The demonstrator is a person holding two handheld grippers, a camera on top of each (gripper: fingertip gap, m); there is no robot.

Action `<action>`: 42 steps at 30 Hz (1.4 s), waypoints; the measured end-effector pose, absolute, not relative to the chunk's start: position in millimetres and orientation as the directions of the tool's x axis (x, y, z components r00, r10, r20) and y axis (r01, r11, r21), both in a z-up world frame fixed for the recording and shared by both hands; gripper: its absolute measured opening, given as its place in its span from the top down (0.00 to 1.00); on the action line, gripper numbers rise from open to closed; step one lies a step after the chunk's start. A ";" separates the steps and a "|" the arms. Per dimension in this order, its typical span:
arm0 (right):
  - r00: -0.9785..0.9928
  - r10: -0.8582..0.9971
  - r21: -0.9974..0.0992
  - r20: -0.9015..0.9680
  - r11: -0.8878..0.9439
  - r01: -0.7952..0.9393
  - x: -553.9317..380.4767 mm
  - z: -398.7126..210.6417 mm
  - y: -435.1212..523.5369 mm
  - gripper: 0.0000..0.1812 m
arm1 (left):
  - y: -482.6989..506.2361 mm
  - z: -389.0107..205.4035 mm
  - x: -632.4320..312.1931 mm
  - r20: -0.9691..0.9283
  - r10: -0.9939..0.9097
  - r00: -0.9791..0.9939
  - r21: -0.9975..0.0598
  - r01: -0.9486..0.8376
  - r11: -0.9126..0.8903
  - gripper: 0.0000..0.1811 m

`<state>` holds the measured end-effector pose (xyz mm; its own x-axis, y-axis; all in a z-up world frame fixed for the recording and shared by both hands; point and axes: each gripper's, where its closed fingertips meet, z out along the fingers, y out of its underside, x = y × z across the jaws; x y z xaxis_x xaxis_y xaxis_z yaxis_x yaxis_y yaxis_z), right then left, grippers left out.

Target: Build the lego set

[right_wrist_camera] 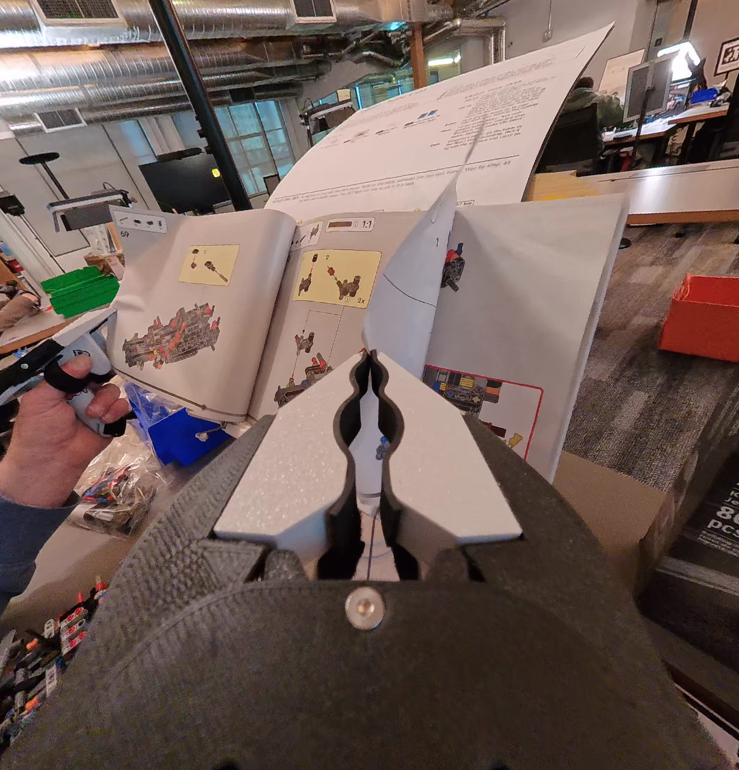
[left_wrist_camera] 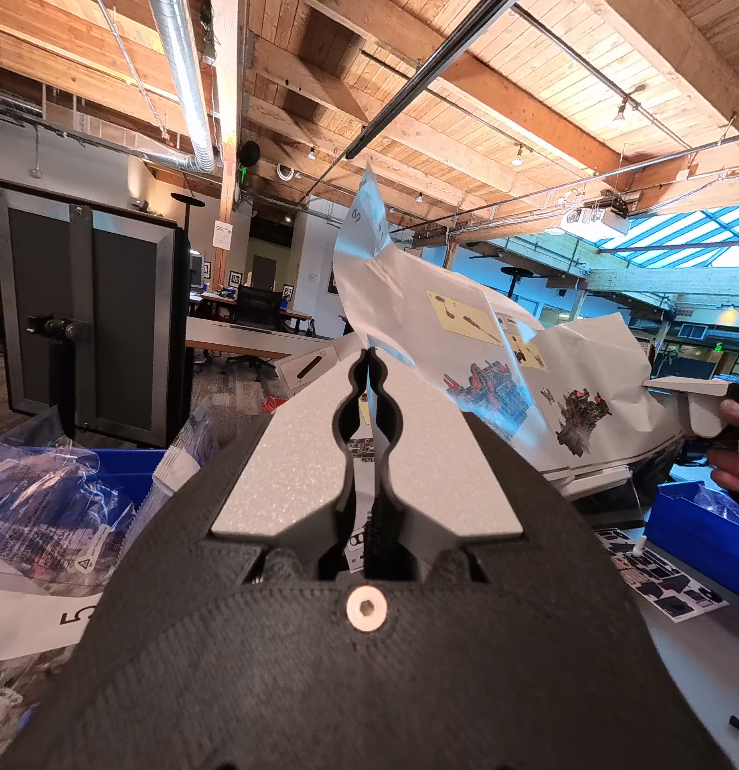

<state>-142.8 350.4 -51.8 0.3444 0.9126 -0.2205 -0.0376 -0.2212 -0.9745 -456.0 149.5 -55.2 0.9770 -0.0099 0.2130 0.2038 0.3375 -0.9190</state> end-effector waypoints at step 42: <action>0.386 0.898 -0.976 -0.209 -0.217 -0.025 -137.8 -55.4 355.8 0.83 | 152.6 -61.9 -459.6 0.243 -0.020 0.970 -0.914 0.236 0.329 1.00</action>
<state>-137.8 355.8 -55.4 0.3860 0.8985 -0.2091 -0.0248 -0.2165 -0.9760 -459.6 152.6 -61.9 0.9699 -0.0202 0.2428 0.2358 0.3295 -0.9143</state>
